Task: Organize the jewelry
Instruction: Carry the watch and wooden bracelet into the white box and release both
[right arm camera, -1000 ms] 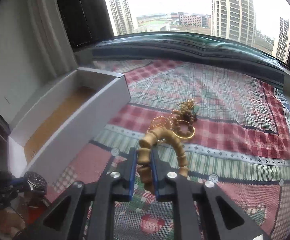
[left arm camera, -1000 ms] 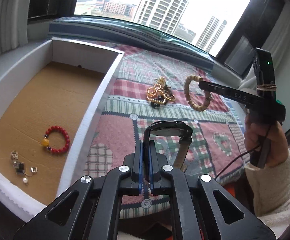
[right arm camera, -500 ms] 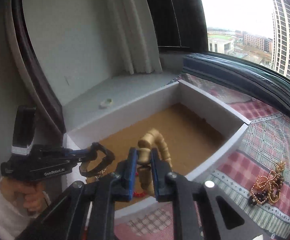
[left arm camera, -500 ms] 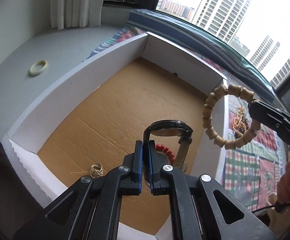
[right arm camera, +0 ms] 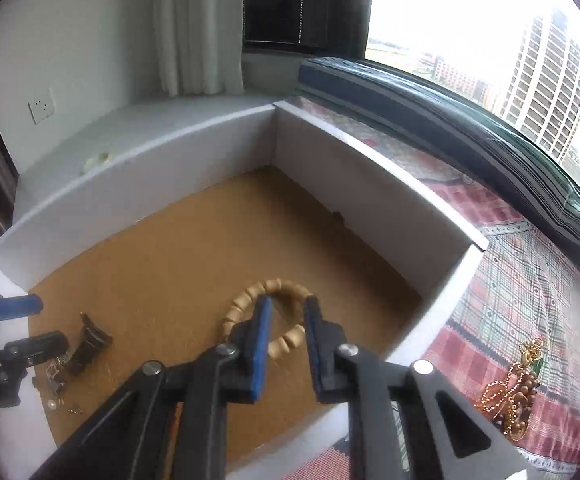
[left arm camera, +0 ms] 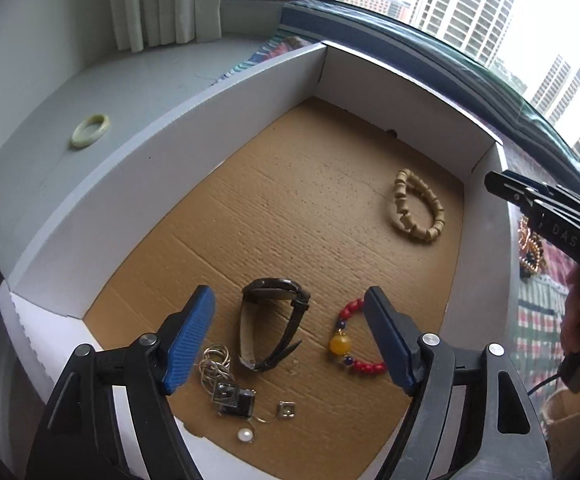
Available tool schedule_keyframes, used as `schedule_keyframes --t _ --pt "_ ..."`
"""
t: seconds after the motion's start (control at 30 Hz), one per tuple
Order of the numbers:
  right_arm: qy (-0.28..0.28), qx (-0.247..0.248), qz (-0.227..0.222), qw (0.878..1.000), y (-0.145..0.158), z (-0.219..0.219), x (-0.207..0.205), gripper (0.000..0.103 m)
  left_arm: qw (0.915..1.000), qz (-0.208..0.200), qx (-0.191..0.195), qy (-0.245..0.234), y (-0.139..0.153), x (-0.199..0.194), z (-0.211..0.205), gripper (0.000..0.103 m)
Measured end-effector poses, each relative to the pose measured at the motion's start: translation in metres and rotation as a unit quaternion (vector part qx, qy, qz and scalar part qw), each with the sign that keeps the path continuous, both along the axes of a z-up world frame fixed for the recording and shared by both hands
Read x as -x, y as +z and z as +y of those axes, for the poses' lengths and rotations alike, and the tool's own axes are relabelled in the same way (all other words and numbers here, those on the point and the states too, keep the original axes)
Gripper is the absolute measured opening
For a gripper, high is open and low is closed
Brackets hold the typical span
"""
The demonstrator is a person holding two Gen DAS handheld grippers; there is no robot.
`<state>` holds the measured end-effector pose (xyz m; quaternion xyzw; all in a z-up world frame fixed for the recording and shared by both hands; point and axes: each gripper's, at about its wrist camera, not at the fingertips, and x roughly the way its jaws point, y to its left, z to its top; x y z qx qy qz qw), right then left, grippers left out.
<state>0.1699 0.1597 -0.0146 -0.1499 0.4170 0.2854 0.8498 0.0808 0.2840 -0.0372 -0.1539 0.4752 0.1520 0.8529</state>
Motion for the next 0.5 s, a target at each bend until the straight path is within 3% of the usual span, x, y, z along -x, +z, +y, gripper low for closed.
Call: schedule_keyframes --t 0.07,0.1,0.3,0.43,0.5 --pt "-0.017 -0.022 -0.002 1.0 0.011 -0.025 0.003 0.045 0.9998 -0.016 0.01 -0.011 0.008 0.008 -0.01 0.079" --pt "-0.02 -0.032 -0.009 0.999 0.016 -0.037 0.008 0.049 0.9995 -0.025 0.012 -0.014 0.011 0.013 -0.015 0.079" --pt "-0.051 -0.033 -0.037 0.997 0.003 -0.114 0.057 0.049 0.9983 -0.041 -0.039 -0.014 0.013 0.03 -0.047 0.079" --pt "-0.113 -0.028 -0.031 0.993 -0.027 -0.187 0.084 0.049 0.9971 0.002 -0.063 -0.044 -0.003 0.02 -0.068 0.079" --pt "-0.155 -0.029 -0.022 0.987 -0.039 -0.228 0.09 0.049 0.9935 0.016 -0.098 -0.057 -0.007 0.021 -0.082 0.079"
